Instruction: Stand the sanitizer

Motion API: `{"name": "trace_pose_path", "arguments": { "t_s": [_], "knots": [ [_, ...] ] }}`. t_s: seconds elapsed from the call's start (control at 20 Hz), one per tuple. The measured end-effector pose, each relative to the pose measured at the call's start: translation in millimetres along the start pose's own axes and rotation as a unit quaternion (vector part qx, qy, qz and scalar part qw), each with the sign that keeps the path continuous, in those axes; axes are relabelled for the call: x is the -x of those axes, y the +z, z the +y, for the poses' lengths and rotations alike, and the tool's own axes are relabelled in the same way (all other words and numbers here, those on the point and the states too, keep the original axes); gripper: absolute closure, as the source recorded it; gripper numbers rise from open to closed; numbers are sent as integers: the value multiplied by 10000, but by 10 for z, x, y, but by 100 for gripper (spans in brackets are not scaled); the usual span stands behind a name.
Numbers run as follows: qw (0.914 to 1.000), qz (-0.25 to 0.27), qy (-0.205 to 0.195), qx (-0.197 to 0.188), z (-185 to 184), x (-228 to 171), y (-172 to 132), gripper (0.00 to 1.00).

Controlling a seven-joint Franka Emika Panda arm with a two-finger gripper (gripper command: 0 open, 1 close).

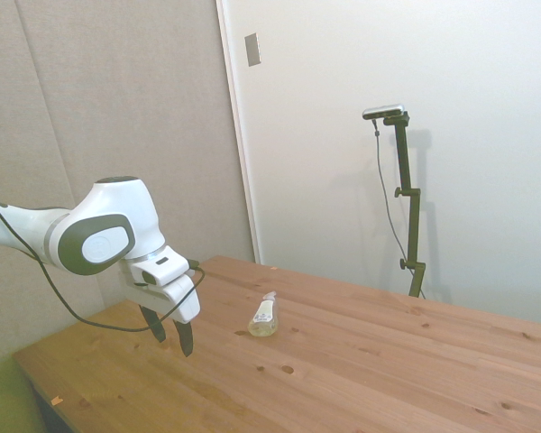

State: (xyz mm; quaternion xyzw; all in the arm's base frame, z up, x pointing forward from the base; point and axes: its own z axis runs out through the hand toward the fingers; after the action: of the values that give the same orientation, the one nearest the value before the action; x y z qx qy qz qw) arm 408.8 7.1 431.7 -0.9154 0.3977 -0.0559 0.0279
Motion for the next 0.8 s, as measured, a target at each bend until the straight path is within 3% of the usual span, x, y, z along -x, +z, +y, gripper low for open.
{"name": "trace_pose_path", "arguments": {
  "t_s": [0.25, 0.8],
  "knots": [
    [9998, 105, 95, -122, -134, -108, -87, 0],
    [9947, 910, 397, -260, -1155, -891, -201, 0]
  ]
}}
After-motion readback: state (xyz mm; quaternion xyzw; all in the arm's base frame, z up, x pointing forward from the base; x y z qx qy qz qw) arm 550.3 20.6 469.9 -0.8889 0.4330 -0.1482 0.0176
